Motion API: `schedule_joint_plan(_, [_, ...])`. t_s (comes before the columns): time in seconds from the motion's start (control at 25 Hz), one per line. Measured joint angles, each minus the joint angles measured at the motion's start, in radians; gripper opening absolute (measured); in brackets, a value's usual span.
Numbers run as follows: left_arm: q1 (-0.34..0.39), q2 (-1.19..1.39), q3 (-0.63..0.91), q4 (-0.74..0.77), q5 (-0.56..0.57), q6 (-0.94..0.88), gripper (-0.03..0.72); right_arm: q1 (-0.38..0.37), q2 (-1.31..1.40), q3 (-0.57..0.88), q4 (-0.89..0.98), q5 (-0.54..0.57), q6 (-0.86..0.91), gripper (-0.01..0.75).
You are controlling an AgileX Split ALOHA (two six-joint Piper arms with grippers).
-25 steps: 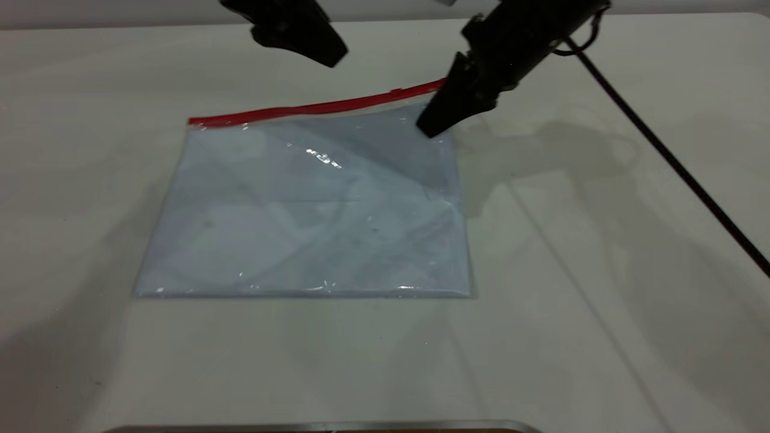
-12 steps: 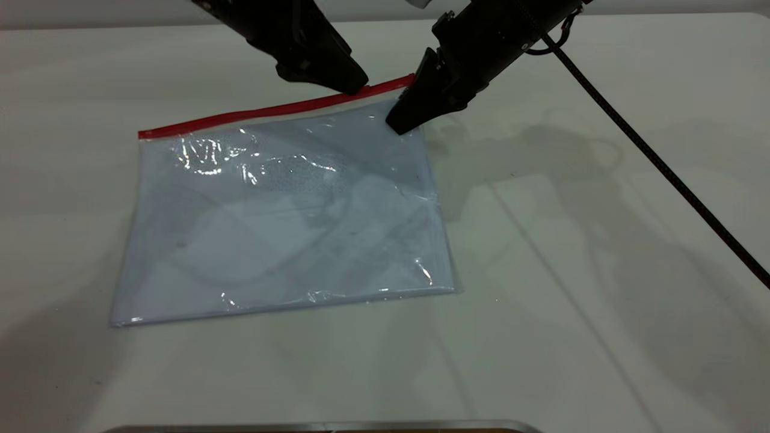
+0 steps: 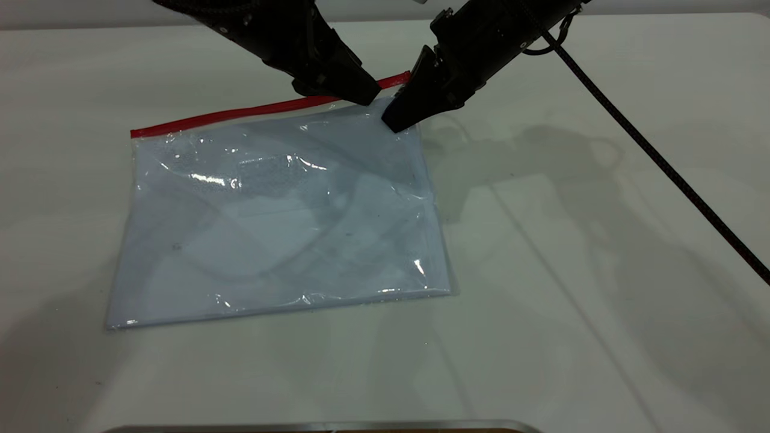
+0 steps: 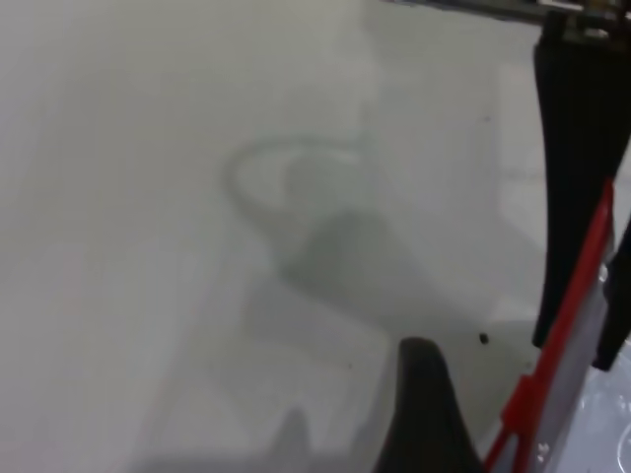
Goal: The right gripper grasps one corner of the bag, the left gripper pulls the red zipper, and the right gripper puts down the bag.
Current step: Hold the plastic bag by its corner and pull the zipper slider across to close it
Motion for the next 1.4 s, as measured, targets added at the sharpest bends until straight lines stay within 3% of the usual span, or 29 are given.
schedule_joint_plan(0.2, [0.0,0.015,0.0,-0.027,0.001,0.024,0.457,0.0,0.0,0.0,0.0,0.004,0.0,0.032])
schedule_joint_plan(0.64, [0.0,0.016,0.0,-0.029,0.001,0.025,0.066,0.0,0.0,0.0,0.001,0.005,0.0,0.032])
schedule_joint_plan(0.96, [-0.004,0.016,-0.002,-0.031,-0.021,0.026,0.053,-0.031,0.0,0.0,0.007,0.007,0.058,0.032])
schedule_joint_plan(1.2, [-0.008,0.016,-0.009,-0.015,-0.059,-0.006,0.053,-0.109,0.001,0.0,0.026,0.025,0.102,0.032])
schedule_joint_plan(1.4, [-0.008,0.016,-0.01,0.087,-0.089,-0.1,0.053,-0.189,0.001,0.0,0.01,0.039,0.116,0.032])
